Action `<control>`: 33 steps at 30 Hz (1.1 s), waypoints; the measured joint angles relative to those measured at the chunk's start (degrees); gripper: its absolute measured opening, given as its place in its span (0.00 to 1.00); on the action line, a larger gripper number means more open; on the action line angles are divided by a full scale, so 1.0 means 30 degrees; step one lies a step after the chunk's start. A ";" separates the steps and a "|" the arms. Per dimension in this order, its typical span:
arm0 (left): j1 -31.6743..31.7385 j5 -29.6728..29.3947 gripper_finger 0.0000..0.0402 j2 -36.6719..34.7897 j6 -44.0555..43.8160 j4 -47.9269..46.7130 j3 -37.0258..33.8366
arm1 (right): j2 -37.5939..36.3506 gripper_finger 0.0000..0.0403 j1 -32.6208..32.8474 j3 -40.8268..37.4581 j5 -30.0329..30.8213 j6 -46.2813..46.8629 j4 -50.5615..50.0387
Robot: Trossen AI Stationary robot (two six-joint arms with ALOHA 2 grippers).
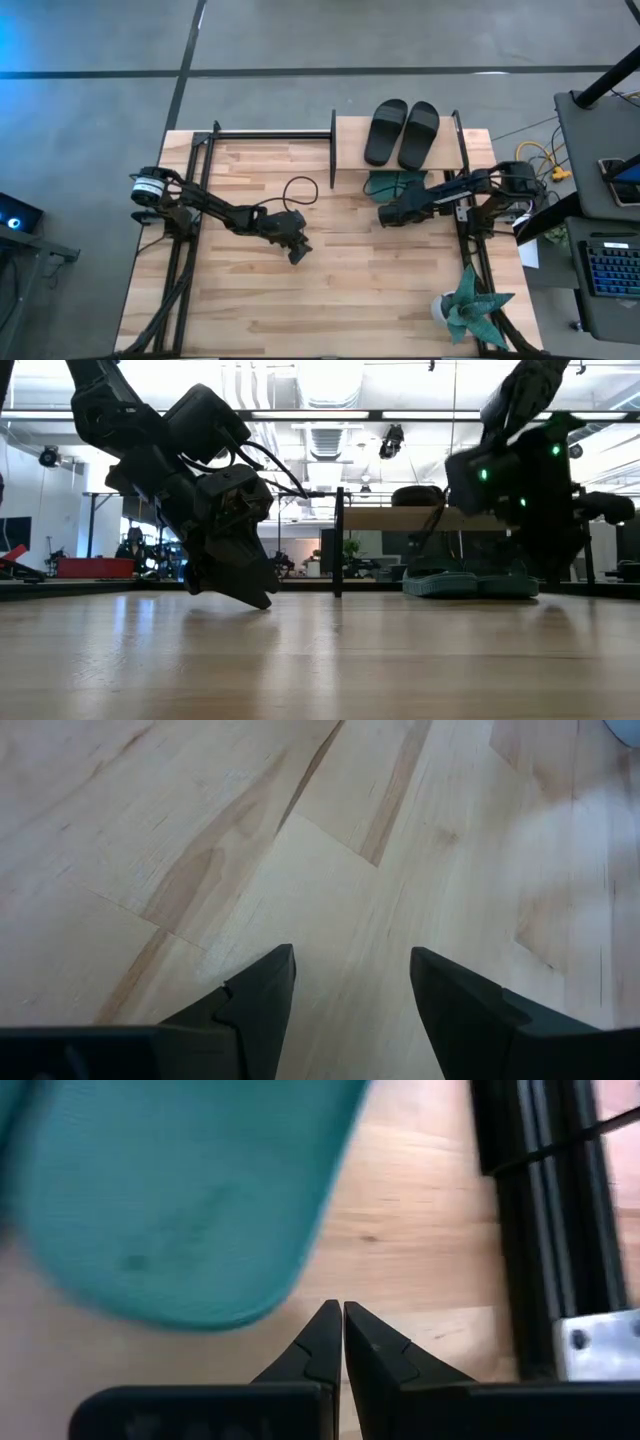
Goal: Pick and place slides into the shelf
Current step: Adjust the green slippers under the shelf
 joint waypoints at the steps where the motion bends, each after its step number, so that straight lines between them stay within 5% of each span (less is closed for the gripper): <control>1: 0.0000 0.0000 0.48 0.0000 0.0000 0.0004 0.0000 | -0.0347 0.02 0.0074 0.0074 0.0070 0.0124 0.0080; 10: 0.0000 -0.0007 0.48 0.0000 0.0066 0.0004 0.0000 | -0.2941 0.02 -0.1053 0.0024 0.2157 0.1218 0.0358; 17: 0.0000 -0.0015 0.48 0.0000 0.0073 0.0004 0.0000 | -0.1741 0.02 -0.1842 0.0002 0.1492 -0.1648 0.3436; 33: 0.0000 -0.0015 0.48 0.0000 0.0037 -0.0010 -0.0015 | 0.0313 0.02 -0.1768 -0.0210 0.2066 -0.3231 0.3624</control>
